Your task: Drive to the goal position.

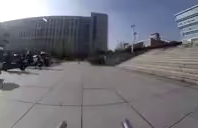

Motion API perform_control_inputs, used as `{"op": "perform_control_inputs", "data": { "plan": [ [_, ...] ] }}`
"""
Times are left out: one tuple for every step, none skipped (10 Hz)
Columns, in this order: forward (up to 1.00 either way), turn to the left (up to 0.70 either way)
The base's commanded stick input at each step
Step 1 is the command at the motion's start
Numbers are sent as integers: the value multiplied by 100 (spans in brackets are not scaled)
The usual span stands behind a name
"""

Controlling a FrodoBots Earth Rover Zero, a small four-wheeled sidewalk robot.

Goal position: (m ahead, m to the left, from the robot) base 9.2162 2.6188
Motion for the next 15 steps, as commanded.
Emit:
{"op": "perform_control_inputs", "data": {
  "plan": [
    [100, 0],
    [100, 0],
    [100, 0],
    [100, 0],
    [100, 0],
    [100, 0],
    [100, 0],
    [100, 0],
    [100, 0],
    [100, 0],
    [100, 0],
    [100, 0],
    [100, 0],
    [100, 0],
    [100, 0]
  ]
}}
